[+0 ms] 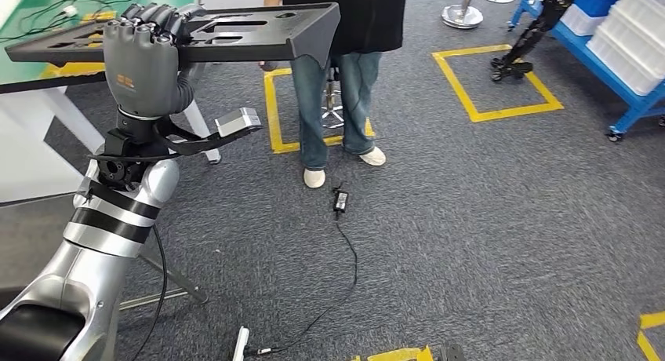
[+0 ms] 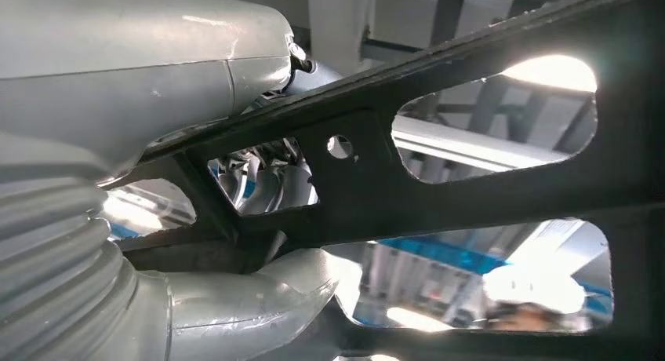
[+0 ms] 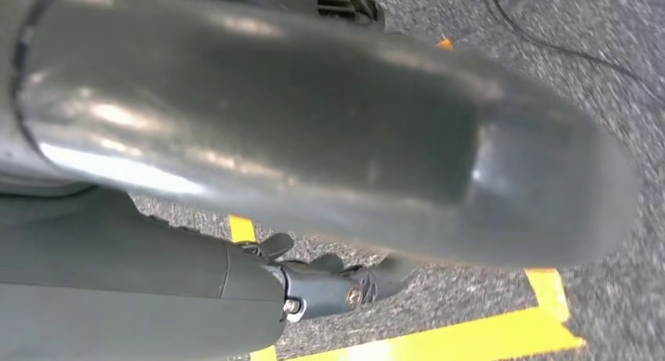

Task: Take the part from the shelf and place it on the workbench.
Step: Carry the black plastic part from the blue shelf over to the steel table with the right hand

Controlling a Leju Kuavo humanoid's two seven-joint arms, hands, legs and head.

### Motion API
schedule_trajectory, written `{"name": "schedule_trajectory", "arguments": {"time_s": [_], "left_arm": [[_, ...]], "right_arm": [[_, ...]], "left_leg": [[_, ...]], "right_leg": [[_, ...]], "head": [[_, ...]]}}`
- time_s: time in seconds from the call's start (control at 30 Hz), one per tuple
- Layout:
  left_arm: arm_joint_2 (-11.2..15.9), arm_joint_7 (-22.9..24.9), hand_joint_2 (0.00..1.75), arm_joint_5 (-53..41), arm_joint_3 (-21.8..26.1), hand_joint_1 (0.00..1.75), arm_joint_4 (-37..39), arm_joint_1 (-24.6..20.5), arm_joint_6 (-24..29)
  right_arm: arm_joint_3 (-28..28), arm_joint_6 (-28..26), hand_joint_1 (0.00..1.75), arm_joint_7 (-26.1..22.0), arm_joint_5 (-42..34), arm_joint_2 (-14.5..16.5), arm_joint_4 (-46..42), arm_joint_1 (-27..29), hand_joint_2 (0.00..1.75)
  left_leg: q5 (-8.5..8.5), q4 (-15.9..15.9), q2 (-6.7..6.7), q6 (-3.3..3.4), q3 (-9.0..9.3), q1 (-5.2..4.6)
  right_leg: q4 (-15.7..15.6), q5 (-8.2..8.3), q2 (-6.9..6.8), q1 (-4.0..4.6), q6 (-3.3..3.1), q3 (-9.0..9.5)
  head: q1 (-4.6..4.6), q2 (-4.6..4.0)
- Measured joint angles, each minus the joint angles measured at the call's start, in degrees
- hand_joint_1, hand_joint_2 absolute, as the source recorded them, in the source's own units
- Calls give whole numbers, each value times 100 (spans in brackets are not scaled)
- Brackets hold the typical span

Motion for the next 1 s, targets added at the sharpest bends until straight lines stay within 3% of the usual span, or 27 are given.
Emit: {"name": "schedule_trajectory", "arguments": {"time_s": [0.03, 0.1, 0.17, 0.2, 0.27, 0.33, 0.4, 0.47, 0.5, 0.53, 0.57, 0.63, 0.7, 0.77, 0.8, 0.87, 0.9, 0.93, 1.0], "left_arm": [[-1, 1, 175, -11, 1, 175, 6, 5, 0], [-7, 2, 175, -26, 2, 175, 14, -4, 1], [-33, 3, 175, -22, 2, 175, 17, -14, 1], [-47, 0, 175, -14, 5, 175, 22, -18, 1], [-64, -34, 175, 1, 32, 175, 31, -20, 0], [-92, -89, 175, -7, 69, 175, 31, -36, 1], [-154, -116, 175, -29, 81, 175, 33, -52, 2], [-209, -120, 175, -48, 79, 175, 44, -47, 1], [-221, -119, 175, -54, 78, 175, 53, -42, 0], [-228, -119, 175, -58, 77, 175, 61, -39, 0], [-232, -119, 175, -58, 77, 175, 66, -39, 0], [-243, -132, 175, -61, 80, 175, 67, -42, 0], [-268, -155, 175, -74, 92, 175, 68, -48, 0], [-279, -169, 175, -82, 113, 175, 72, -49, 0], [-276, -167, 175, -82, 126, 175, 74, -50, 1], [-278, -152, 175, -81, 142, 175, 81, -65, 1], [-286, -139, 175, -81, 145, 175, 82, -73, 1], [-296, -130, 175, -82, 140, 175, 87, -77, 0], [-308, -119, 175, -83, 131, 175, 106, -65, 0]], "right_arm": [[-8, -1, 0, -4, -4, 1, 1, 2, 0], [-17, -2, 0, -8, -6, 2, 1, 4, 0], [-22, -3, 0, -11, -8, -4, 2, 9, 0], [-26, -4, 0, -13, -9, -9, 3, 12, 0], [-40, -8, 0, -28, -8, -7, 3, 11, 0], [-61, -8, 0, -54, -4, -4, 3, 6, 0], [-73, -7, 0, -70, 2, -3, 5, 19, 0], [-80, -9, 0, -73, 5, -1, 12, 43, 0], [-87, -12, 0, -75, 5, -2, 15, 52, 0], [-95, -15, 0, -81, 5, -3, 17, 60, 0], [-103, -18, 0, -90, 4, -6, 19, 65, 0], [-117, -19, 0, -107, 8, -11, 22, 67, 0], [-134, -16, 0, -110, 19, -9, 25, 69, 0], [-152, -10, 0, -110, 31, 2, 28, 70, 0], [-161, -8, 0, -110, 36, 2, 30, 67, 0], [-170, -4, 0, -109, 44, 7, 32, 75, 0], [-175, -4, 0, -108, 46, 1, 33, 85, 0], [-182, -4, 0, -108, 48, 2, 36, 97, 0], [-196, -4, 0, -107, 55, 2, 42, 112, 0]], "left_leg": [[117, -193, 45, -17, 121, 21], [405, -927, 244, -40, 556, 28], [536, -1411, 379, -6, 825, 1], [539, -1486, 370, 26, 852, -22], [574, -1501, 214, 99, 823, -30], [603, -1519, 80, 175, 810, -17], [624, -1527, -51, 242, 796, -5], [641, -1527, -208, 277, 772, -7], [650, -1527, -292, 283, 763, -8], [659, -1526, -377, 284, 758, -8], [670, -1526, -460, 276, 755, -5], [695, -1520, -618, 238, 738, -5], [731, -1529, -745, 171, 700, -10], [784, -1566, -859, 89, 665, 5], [774, -1549, -800, 59, 636, 2], [564, -1243, -463, 26, 484, -17], [366, -916, -234, 19, 345, -28], [166, -522, -103, 9, 179, -26], [-33, 35, -5, -3, -42, -22]], "right_leg": [[2, -7, -82, -6, 5, 2], [8, -33, -223, -4, 39, 15], [25, -67, -343, 31, 97, 27], [28, -78, -404, 49, 121, 34], [30, -96, -493, 50, 166, 35], [201, -214, -288, 21, 200, -50], [838, -497, 76, -5, 181, -357], [1571, -725, 222, -7, 170, -740], [1701, -729, 242, -8, 189, -827], [1591, -643, 262, -13, 221, -794], [1286, -501, 307, -24, 258, -655], [501, -219, 557, -61, 298, -260], [127, -107, 700, -63, 267, -63], [97, -67, 574, -46, 200, -58], [84, -44, 501, -51, 163, -59], [53, -9, 348, -70, 85, -59], [51, -8, 275, -54, 64, -56], [52, -12, 197, -40, 48, -56], [54, -20, 25, -20, 39, -55]], "head": [[0, 0], [-1, 0], [10, 0], [19, 0], [28, 0], [31, 0], [44, 0], [52, 0], [55, 0], [55, 0], [57, 0], [56, 0], [51, 0], [49, 0], [45, 0], [4, 0], [-18, 0], [-34, 0], [-38, 0]]}}
